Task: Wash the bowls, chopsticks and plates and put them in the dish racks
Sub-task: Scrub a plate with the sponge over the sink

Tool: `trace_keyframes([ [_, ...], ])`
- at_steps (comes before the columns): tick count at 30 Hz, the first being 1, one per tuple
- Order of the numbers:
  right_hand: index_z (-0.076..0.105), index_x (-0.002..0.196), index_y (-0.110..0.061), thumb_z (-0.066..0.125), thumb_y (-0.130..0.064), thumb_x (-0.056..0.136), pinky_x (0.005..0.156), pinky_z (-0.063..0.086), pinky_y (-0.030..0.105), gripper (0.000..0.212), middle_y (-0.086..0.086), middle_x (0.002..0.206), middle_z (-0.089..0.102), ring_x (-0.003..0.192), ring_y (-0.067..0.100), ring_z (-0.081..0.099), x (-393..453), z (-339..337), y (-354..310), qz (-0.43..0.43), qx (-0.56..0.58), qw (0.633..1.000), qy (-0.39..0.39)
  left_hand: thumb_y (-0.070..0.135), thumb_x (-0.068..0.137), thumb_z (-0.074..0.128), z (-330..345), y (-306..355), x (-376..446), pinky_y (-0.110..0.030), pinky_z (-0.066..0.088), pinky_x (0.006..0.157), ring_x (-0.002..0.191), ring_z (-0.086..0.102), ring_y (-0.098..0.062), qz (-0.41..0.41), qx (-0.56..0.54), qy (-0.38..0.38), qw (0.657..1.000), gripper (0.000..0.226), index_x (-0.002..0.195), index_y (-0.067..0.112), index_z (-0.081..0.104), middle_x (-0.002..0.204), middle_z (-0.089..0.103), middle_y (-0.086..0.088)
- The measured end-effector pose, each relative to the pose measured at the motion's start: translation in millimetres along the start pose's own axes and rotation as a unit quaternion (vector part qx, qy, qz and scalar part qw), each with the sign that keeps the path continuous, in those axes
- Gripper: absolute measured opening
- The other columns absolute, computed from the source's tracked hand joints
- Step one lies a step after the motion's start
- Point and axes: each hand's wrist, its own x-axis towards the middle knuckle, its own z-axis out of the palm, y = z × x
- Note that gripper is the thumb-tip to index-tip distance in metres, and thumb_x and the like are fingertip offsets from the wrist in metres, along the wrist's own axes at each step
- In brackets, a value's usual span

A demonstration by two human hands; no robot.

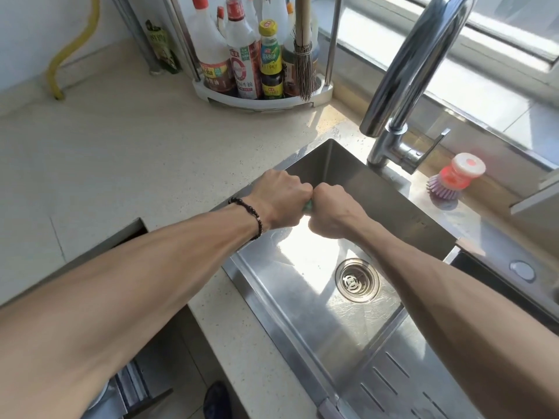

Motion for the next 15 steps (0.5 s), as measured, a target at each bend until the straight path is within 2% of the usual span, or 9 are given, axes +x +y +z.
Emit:
trace_keyframes([
  [5,0.043,0.07,-0.009,0.049,0.0,0.079,0.053,0.046,0.033,0.014,0.009,0.073,0.054,0.062,0.029,0.054,0,-1,-2,-0.005,0.001,1.0,-0.011,0.02,0.096,0.044,-1,-2,-3,-0.032,0.036,0.062,0.065,0.046,-0.024,0.008,0.011,-0.006,1.0,0.016,0.098,0.014,0.059,0.084,0.066,-0.005],
  [8,0.045,0.07,-0.009,0.048,-0.001,0.079,0.049,0.044,0.032,0.013,0.01,0.074,0.056,0.06,0.027,0.053,-1,-1,-3,-0.004,0.006,1.0,-0.017,0.022,0.097,0.044,-3,-3,-5,-0.032,0.036,0.063,0.066,0.047,-0.024,0.011,0.009,-0.013,1.0,0.017,0.1,0.014,0.059,0.075,0.051,-0.002],
  [12,0.042,0.069,-0.009,0.047,0.001,0.078,0.048,0.039,0.031,0.014,0.011,0.074,0.054,0.059,0.029,0.051,-3,2,-5,-0.013,-0.002,1.0,0.0,0.023,0.098,0.042,0,-6,-11,-0.032,0.031,0.06,0.064,0.047,-0.025,0.007,-0.003,0.006,1.0,0.014,0.094,0.016,0.054,0.077,0.059,-0.004],
  [15,0.046,0.08,-0.013,0.05,-0.002,0.078,0.055,0.046,0.036,0.011,0.009,0.079,0.058,0.069,0.033,0.056,-4,9,0,-0.04,-0.021,0.999,0.024,0.031,0.097,0.05,2,-9,-17,-0.033,0.037,0.062,0.07,0.051,-0.024,-0.013,-0.047,-0.022,0.999,0.014,0.102,0.018,0.054,0.082,0.059,-0.001],
])
